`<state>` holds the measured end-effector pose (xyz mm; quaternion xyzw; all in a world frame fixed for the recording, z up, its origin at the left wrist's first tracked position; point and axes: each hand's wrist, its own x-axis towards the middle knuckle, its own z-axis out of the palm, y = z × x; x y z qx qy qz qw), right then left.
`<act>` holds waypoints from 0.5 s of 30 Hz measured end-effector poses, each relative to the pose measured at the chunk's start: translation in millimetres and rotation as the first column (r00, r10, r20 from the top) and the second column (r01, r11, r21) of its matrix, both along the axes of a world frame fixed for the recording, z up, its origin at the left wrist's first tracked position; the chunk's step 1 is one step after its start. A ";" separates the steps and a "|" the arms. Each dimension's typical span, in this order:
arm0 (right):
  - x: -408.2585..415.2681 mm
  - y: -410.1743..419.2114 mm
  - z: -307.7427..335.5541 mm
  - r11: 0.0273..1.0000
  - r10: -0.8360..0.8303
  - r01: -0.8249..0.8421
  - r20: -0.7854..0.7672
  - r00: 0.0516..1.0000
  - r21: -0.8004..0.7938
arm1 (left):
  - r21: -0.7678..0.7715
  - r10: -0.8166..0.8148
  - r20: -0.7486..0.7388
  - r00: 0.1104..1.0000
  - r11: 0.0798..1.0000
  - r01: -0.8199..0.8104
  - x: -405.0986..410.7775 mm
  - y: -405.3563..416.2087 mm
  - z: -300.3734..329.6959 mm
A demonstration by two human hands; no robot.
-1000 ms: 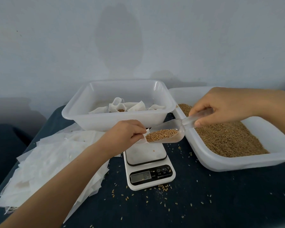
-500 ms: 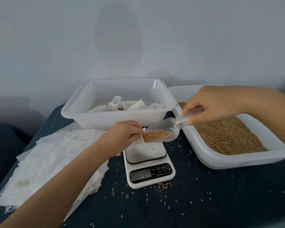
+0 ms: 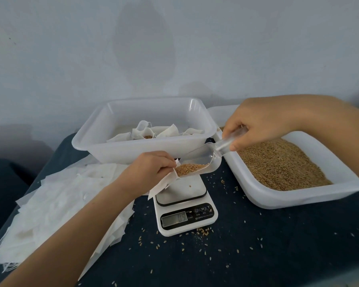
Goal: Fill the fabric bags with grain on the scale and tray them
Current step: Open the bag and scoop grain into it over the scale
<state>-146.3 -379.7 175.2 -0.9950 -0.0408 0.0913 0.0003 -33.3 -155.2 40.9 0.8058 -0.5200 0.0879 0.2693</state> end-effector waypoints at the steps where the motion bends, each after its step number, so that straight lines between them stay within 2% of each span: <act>1: 0.5 0.2 1.5 1.000 0.003 -0.003 0.003 1.000 0.004 | 0.001 -0.005 0.000 1.000 1.000 0.005 -0.1 -0.3 0.8; 15: 10.5 11.2 26.1 0.995 0.053 -0.055 -0.028 0.998 -0.081 | 0.005 0.027 -0.004 1.000 1.000 -0.027 -2.3 -0.3 2.4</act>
